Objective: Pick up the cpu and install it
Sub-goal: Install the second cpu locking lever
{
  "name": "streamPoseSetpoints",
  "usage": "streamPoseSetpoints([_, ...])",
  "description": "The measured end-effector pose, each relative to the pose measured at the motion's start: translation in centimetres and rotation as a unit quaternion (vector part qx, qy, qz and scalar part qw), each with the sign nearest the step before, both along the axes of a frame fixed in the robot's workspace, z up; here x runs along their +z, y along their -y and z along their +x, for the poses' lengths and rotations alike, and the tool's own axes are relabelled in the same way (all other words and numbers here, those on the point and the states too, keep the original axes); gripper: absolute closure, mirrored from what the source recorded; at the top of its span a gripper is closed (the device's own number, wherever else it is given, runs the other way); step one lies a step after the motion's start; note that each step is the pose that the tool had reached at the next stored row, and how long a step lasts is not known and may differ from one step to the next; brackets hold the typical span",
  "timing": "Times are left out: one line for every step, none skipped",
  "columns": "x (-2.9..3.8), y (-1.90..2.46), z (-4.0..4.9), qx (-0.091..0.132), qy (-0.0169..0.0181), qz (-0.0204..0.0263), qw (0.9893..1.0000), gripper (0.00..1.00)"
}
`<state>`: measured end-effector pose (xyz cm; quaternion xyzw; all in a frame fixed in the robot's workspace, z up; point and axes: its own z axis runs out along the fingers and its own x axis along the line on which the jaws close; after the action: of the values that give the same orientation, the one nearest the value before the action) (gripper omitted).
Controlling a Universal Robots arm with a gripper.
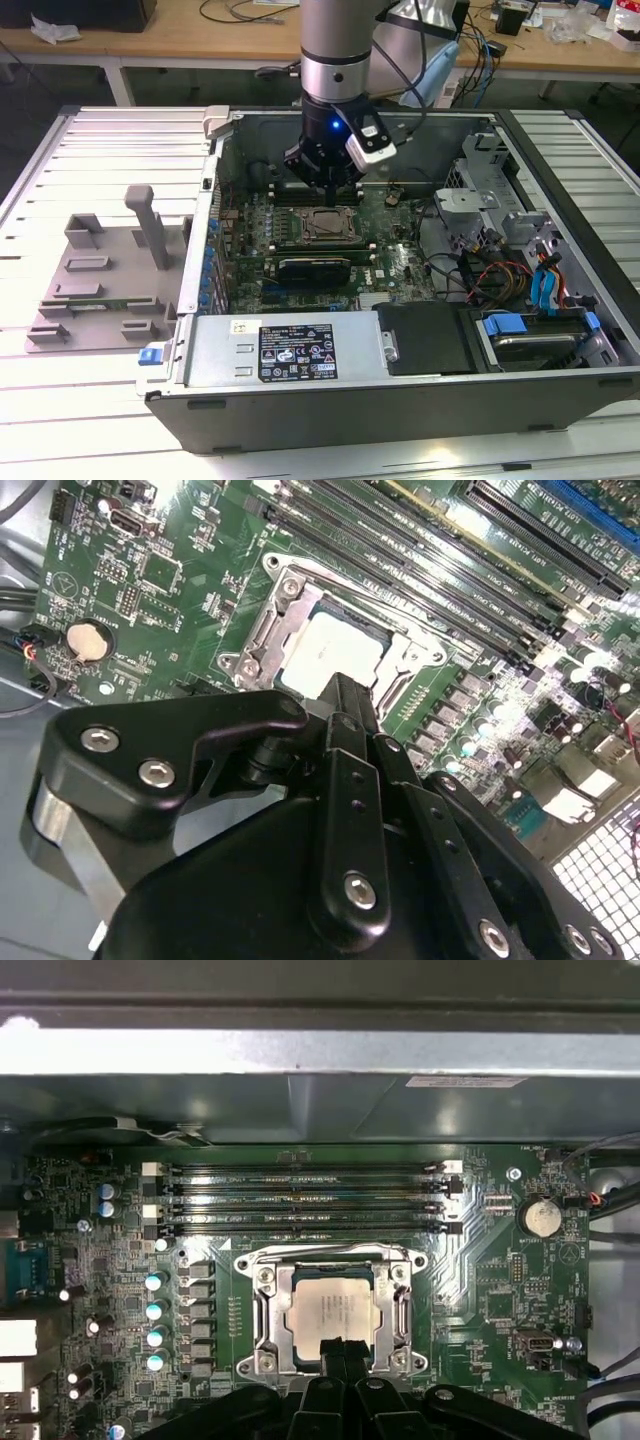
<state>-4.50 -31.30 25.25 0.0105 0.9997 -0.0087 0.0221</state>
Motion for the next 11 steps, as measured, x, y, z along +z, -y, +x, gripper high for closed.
streamPoseSetpoints([0.00, 0.00, 0.00, 0.000, 0.0001, 0.0001, 1.0000, 0.89])
streamPoseSetpoints([0.01, 0.05, 0.00, 0.000, 0.0000, 0.0000, 1.0000, 0.89])
streamPoseSetpoints([0.01, 0.46, 0.00, 0.000, 0.0000, 0.0000, 1.0000, 0.89])
streamPoseSetpoints([0.00, 0.91, 0.00, 0.000, 0.0001, 0.0001, 1.0000, 0.89])
streamPoseSetpoints([0.00, 1.23, 0.00, 0.000, 0.0000, 0.0000, 1.0000, 0.89])
streamPoseSetpoints([0.00, 1.66, 0.00, 0.000, 0.0000, 0.0000, 1.0000, 0.89])
streamPoseSetpoints([0.01, 1.84, 0.00, 0.000, 0.0000, 0.0000, 1.0000, 0.89])
streamPoseSetpoints([0.00, 2.08, 0.00, 0.000, 0.0000, 0.0000, 1.0000, 0.89])
streamPoseSetpoints([0.00, 2.51, 0.00, 0.000, 0.0001, 0.0001, 1.0000, 0.89])
streamPoseSetpoints([0.01, 2.87, 0.00, 0.000, 0.0000, 0.0000, 1.0000, 0.89])
streamPoseSetpoints([-0.01, 3.04, 0.00, 0.000, 0.0000, 0.0000, 1.0000, 0.89])
